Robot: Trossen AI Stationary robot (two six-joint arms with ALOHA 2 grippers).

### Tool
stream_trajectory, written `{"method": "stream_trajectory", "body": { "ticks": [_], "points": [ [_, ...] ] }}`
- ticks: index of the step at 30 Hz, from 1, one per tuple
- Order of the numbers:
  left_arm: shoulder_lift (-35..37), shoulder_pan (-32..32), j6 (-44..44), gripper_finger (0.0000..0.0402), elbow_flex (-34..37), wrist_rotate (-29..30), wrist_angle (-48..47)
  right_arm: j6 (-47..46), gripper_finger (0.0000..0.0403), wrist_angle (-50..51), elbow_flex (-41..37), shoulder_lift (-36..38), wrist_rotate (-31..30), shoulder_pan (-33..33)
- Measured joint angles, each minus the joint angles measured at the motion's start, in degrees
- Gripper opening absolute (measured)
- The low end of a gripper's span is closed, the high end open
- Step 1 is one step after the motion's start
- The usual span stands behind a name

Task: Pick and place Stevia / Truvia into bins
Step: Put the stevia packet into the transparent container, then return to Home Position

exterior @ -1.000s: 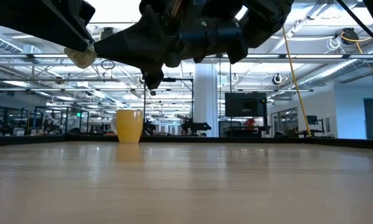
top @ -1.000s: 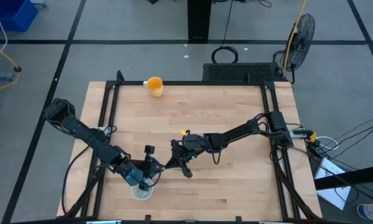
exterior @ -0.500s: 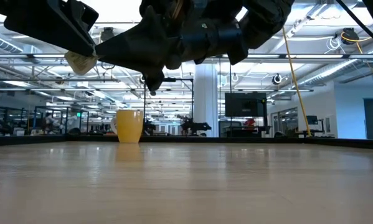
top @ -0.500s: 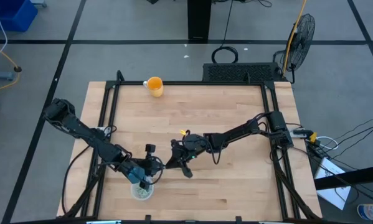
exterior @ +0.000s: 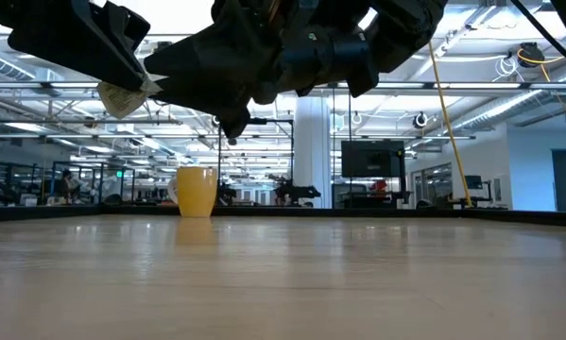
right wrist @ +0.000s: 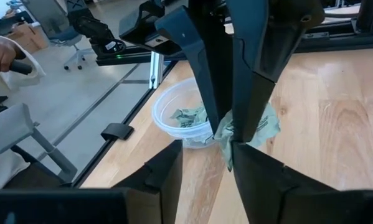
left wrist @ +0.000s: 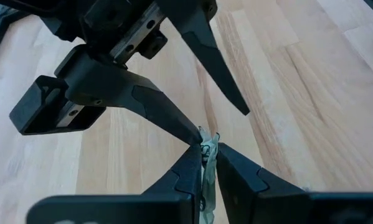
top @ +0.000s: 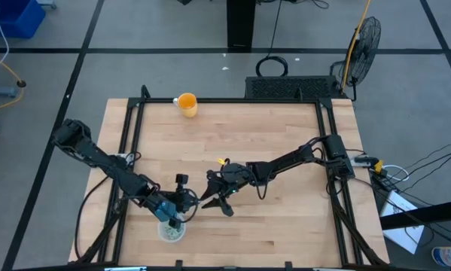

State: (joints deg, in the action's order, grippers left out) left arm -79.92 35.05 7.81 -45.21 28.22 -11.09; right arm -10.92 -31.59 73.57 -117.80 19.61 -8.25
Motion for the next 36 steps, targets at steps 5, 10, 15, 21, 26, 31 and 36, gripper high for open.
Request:
{"method": "stream_trajectory", "body": {
  "ticks": [5, 10, 15, 21, 26, 31, 36],
  "points": [
    [-0.02, 1.18, 1.85, 0.0051, 0.0, -4.77, 0.16, -0.39, 0.0129, 1.66, 0.25, 0.02, -0.82, 0.01],
    [-0.04, 3.97, 8.44, 0.0051, 0.0, -10.46, -0.43, -0.37, 0.0129, 2.71, 0.3, 0.13, -1.04, 0.18],
    [-0.04, 8.75, 19.28, 0.0051, 0.0, -14.95, -1.99, -0.37, 0.0129, 2.82, 0.3, 0.13, -0.41, 0.39],
    [-0.04, 15.02, 37.36, 0.0051, 0.0, -14.66, -6.95, -0.37, 0.0129, 3.1, 0.24, 0.13, -0.31, 0.35],
    [-0.04, 17.03, 45.51, 0.0052, 0.0, -11.81, -9.73, -0.37, 0.013, 3.14, 0.19, 0.13, -0.3, 0.37],
    [-0.04, 16.66, 45.4, 0.0085, 0.0, -11.69, -10.3, -0.37, 0.013, 3.14, 0.19, 0.11, -0.28, 0.37],
    [-0.04, 15.42, 44.43, 0.0135, 0.0, -10.7, -10.19, -0.37, 0.013, 3.14, 0.17, 0.11, -0.28, 0.37]
  ]
}}
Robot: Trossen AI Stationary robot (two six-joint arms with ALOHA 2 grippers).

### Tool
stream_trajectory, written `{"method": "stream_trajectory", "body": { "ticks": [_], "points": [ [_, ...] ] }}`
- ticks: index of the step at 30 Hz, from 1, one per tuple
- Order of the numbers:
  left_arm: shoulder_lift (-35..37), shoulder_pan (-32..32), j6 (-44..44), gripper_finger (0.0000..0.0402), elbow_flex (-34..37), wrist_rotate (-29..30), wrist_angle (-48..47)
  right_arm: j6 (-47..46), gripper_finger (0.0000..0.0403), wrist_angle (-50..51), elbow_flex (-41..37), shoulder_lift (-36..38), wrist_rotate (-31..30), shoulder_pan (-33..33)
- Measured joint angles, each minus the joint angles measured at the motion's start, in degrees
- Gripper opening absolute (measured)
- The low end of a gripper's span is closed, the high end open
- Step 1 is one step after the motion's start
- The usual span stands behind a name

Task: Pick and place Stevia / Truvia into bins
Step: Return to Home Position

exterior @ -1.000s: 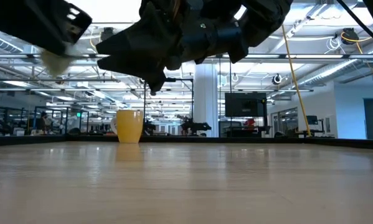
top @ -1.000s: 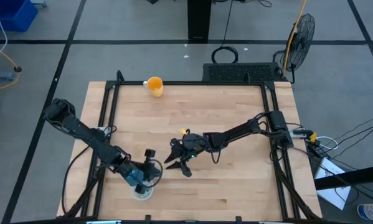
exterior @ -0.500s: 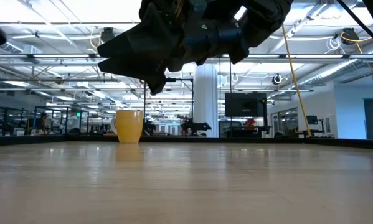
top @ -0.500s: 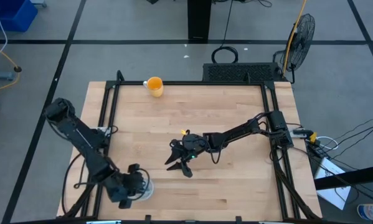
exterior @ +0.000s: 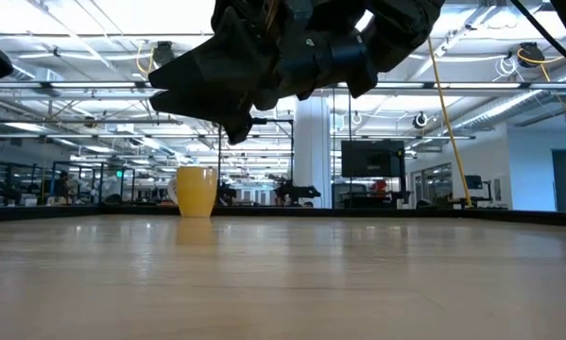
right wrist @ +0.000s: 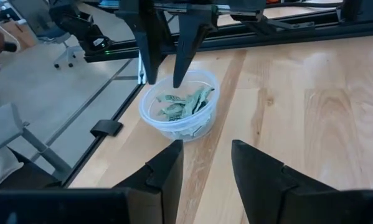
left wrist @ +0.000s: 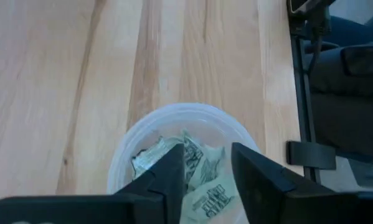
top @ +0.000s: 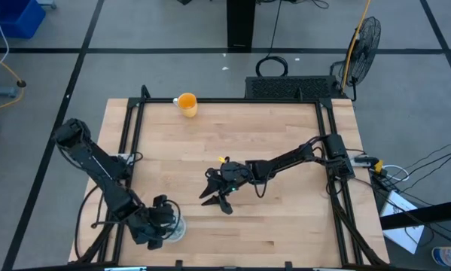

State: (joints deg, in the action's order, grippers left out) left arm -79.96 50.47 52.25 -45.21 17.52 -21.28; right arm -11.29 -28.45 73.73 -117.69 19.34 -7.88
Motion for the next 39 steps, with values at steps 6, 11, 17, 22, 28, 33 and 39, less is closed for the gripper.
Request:
{"method": "stream_trajectory", "body": {
  "ticks": [6, 11, 17, 22, 28, 33, 39],
  "points": [
    [0.32, -3.46, -3.08, 0.0158, 0.0, 2.0, 2.72, -0.06, 0.013, 5.94, -0.2, 0.63, 0.17, 0.84],
    [2.87, -9.21, -20.29, 0.0159, 0.0, 5.28, 4.23, -1.37, 0.013, 12.78, -0.09, 7.18, 0.18, 3.62],
    [11.73, -16.25, -39.98, 0.0159, -0.02, 7.91, 4.33, 1.65, 0.013, 27.82, -0.2, 18.98, -0.01, 6.78],
    [22.05, -19.98, -50.95, 0.0159, -0.02, 18.01, 4.33, 5.36, 0.013, 29.73, -5.46, 29.65, -1.51, 7.49],
    [36.68, -21.66, -55.15, 0.0159, -0.02, 27.26, -2.85, 3.32, 0.013, 29.27, -21.55, 46.34, -1.27, 7.56],
    [48.04, -21.7, -47.72, 0.0159, -0.04, 22.69, -15.86, 0.48, 0.013, 15.58, -39.92, 60.63, -1.1, 8.28],
    [57.68, -21.7, -41.77, 0.0159, 3.04, 16.39, -14.58, -0.15, 0.013, 5.41, -54.64, 74.91, 0.46, 11.91]
  ]
}}
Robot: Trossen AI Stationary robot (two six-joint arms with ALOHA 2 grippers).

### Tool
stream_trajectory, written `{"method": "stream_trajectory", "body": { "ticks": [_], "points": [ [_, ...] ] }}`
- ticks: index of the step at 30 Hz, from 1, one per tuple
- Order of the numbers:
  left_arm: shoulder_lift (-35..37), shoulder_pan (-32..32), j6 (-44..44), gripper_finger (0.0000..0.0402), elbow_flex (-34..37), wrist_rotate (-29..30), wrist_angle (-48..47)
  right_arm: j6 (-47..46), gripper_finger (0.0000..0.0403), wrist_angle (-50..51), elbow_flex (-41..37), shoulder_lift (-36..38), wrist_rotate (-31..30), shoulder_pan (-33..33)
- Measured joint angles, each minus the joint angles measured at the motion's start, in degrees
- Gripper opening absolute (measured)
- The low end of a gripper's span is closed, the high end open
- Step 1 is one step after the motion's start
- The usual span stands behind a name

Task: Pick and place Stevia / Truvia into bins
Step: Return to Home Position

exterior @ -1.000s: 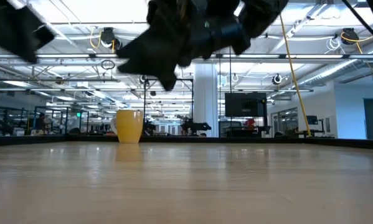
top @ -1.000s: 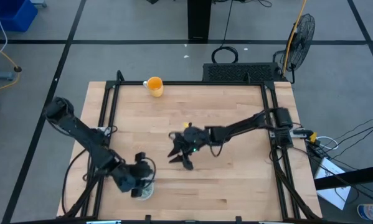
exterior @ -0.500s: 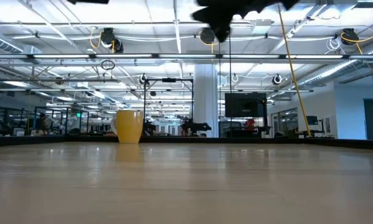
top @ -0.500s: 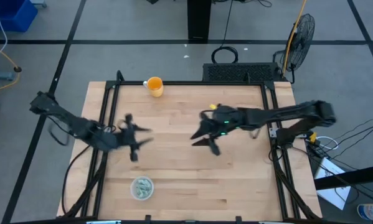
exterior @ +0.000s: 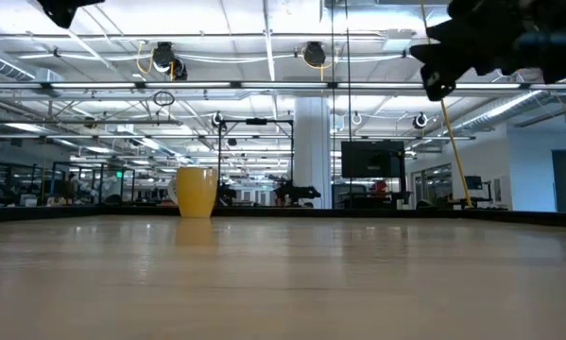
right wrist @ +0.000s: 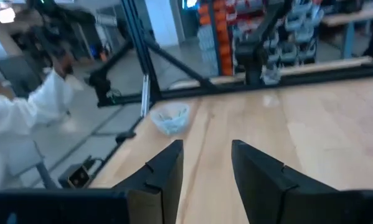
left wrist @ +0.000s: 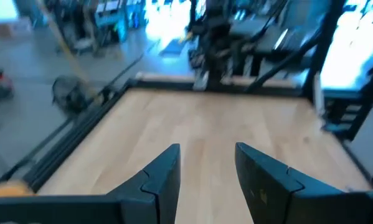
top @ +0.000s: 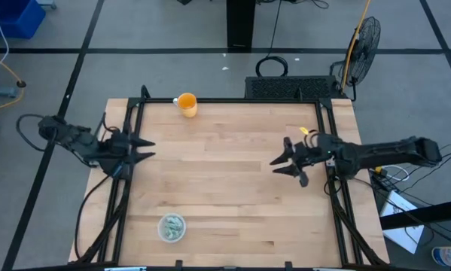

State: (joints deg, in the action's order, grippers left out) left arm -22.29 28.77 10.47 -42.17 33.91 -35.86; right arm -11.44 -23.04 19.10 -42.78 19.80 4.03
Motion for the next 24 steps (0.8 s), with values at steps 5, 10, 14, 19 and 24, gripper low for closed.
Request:
{"method": "stream_trajectory", "body": {
  "ticks": [5, 10, 14, 19, 24],
  "points": [
    [3.3, 0.0, -8.02, 0.0159, 10.8, -2.44, 15.95, -1.6, 0.013, -0.21, -4.96, 5.89, 4.18, 3.05],
    [3.98, -1.32, -8.11, 0.0159, 22.93, -2.45, 31.76, -1.53, 0.013, -0.34, -7.47, 8.14, 7.33, 4.54],
    [3.98, -5.2, -7.79, 0.0159, 31.6, -3.09, 44.34, -0.71, 0.013, -0.34, -7.81, 8.82, 7.53, 5.92],
    [3.96, -11.41, -6.77, 0.0159, 40.79, -10.66, 55.44, 2.52, 0.013, -0.44, -7.81, 8.82, 11.99, 6.47],
    [3.98, -15.99, -8.26, 0.0159, 40.73, -11.56, 53.81, 1.71, 0.013, 0.87, -7.81, 8.82, 12.27, 6.47]
  ]
}}
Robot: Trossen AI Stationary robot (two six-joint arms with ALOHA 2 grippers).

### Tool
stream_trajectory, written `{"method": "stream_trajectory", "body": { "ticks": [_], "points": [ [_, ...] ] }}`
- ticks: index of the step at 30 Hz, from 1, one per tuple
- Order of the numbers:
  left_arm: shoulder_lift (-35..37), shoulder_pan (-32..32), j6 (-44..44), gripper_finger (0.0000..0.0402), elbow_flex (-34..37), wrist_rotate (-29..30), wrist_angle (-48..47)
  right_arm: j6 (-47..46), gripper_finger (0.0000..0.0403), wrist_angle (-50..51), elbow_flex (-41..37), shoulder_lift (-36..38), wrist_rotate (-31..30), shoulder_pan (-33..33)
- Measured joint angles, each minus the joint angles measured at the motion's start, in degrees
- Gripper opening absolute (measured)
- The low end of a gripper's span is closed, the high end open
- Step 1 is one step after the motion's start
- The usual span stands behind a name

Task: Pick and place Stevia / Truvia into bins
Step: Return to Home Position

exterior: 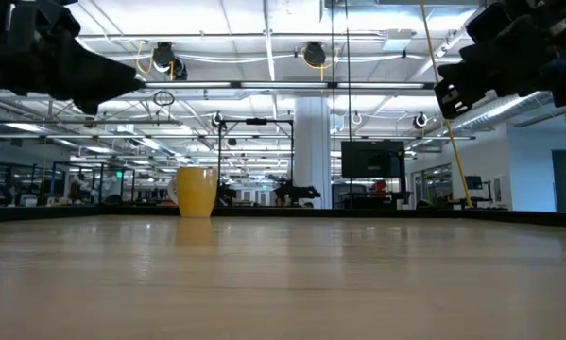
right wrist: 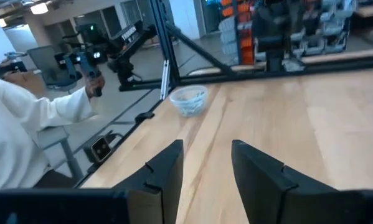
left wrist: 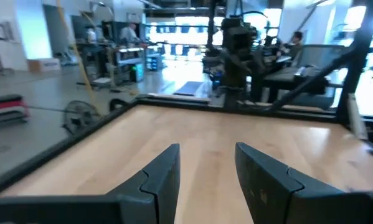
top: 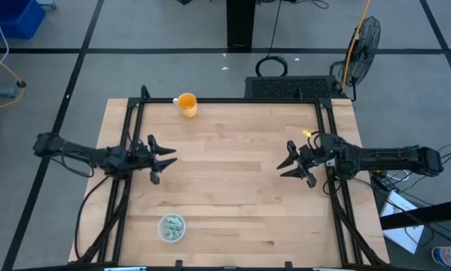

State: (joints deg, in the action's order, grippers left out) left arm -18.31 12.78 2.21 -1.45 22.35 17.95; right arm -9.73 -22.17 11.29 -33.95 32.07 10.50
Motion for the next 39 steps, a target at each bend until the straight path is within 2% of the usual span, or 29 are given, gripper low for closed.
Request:
{"method": "stream_trajectory", "body": {
  "ticks": [4, 10, 14, 21, 29, 33, 39],
  "points": [
    [0.02, -1.89, -2.65, 0.0159, -0.99, -0.86, 0.05, 0.08, 0.013, 1.44, 0.0, 0.31, 2.47, 0.0],
    [1.88, -3.33, -3.77, 0.0159, -1.08, -1.32, -0.5, 3.21, 0.013, 2.99, 0.0, 3.81, 2.68, 0.04],
    [6.74, -3.48, -4.99, 0.0159, -1.1, -3.36, -2.1, 3.48, 0.013, 2.66, -1.25, 7.23, 2.55, 0.04],
    [17.92, -3.44, -5.34, 0.0159, -1.14, -4.17, -9.58, -1.99, 0.013, 2.19, -6.58, 13.21, 2.45, 2.42],
    [18.05, -3.29, -5.01, 0.0159, -5.2, -6.01, -14.63, -3.53, 0.013, 0.22, -9.55, 18.58, 2.41, 4.61],
    [18.1, -3.29, -5.33, 0.0159, -6.02, -6.03, -13.91, -2.75, 0.013, 2.11, -9.65, 19.54, -2.83, 5.28],
    [17.55, -3.29, -0.25, 0.0159, -1.72, -7.5, -14.42, -5.56, 0.013, 5.53, -9.75, 19.45, -9.73, 5.55]
  ]
}}
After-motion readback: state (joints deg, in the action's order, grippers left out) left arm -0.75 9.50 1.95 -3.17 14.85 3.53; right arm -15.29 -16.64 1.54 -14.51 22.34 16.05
